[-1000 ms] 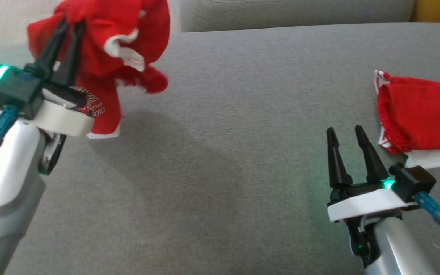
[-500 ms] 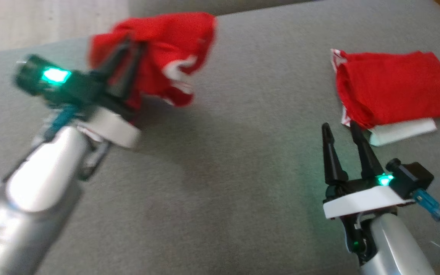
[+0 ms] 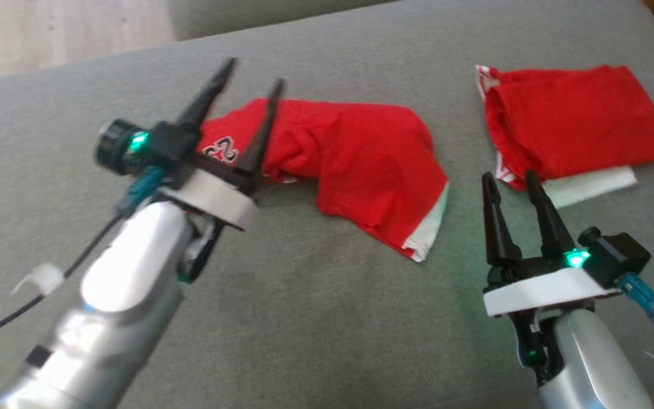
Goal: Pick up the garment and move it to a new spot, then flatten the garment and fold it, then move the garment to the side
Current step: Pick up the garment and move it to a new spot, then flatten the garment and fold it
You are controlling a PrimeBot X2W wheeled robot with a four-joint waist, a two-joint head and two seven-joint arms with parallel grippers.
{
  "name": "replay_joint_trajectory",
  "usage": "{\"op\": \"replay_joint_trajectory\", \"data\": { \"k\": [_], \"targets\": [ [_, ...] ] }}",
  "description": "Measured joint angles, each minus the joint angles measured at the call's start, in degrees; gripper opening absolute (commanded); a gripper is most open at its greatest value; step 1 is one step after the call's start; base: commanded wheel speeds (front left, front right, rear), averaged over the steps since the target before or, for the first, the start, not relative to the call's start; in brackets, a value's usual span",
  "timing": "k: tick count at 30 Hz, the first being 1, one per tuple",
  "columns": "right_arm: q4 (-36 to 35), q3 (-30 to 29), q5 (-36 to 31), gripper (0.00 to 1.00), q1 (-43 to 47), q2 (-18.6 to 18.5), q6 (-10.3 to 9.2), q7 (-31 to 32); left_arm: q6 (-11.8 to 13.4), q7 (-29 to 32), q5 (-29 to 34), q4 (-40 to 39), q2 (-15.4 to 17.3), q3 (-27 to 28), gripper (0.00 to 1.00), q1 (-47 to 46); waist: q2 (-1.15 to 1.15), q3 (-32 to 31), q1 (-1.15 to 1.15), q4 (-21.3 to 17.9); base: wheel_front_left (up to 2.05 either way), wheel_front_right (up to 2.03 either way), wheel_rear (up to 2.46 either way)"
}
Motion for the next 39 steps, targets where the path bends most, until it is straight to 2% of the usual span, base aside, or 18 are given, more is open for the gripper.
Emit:
{"op": "replay_joint_trajectory", "data": {
  "k": [5, 11, 15, 19, 25, 32, 39],
  "targets": [
    [0.13, -1.53, -1.49, 1.0, 1.29, -0.01, 0.0, 0.0, 1.68, -2.6, -0.85, -0.48, 3.13, 4.17, 1.0, 3.41, 0.0, -1.67, 0.0, 3.45, 0.0, 0.0, 0.0],
    [0.43, -2.61, -2.91, 1.0, 2.4, 0.0, 0.0, 0.0, 4.04, -3.18, -0.35, -3.82, 5.75, 8.36, 1.0, 13.15, 0.0, -4.46, -0.01, 8.21, 0.0, 0.0, 0.0],
    [1.02, -2.0, -4.0, 1.0, 3.51, 0.01, 0.0, 0.0, 5.3, -3.18, -0.01, -7.81, 5.22, 12.91, 1.0, 21.52, 0.0, -6.46, -0.02, 11.01, 0.0, 0.0, 0.0],
    [1.22, -2.34, -4.27, 1.0, 4.39, 0.01, 0.0, 0.0, 5.41, -3.18, 0.94, -10.66, 2.3, 17.02, 1.0, 29.02, 0.0, -8.03, -0.02, 13.23, 0.0, 0.0, 0.0],
    [1.25, -2.36, -4.27, 1.0, 5.43, 0.02, 0.0, 0.0, 3.1, -3.18, 3.64, -12.32, -2.81, 21.72, 1.0, 35.82, 0.0, -9.51, -0.02, 14.63, 0.0, 0.0, 0.0],
    [1.25, -1.71, -6.82, 1.0, 5.49, 0.02, 0.0, 0.01, -0.86, -3.18, 7.22, -12.34, -6.23, 25.18, 1.0, 36.26, 0.0, -8.91, -0.01, 15.83, 0.0, 0.0, 0.0],
    [1.41, 4.99, -11.79, 1.0, -1.14, -0.03, 0.0, 4.55, -3.53, -3.18, 9.02, -11.15, -9.2, 27.13, 1.0, 33.29, 0.0, -6.29, 0.0, 18.85, 0.0, 0.0, 0.0]
  ]
}}
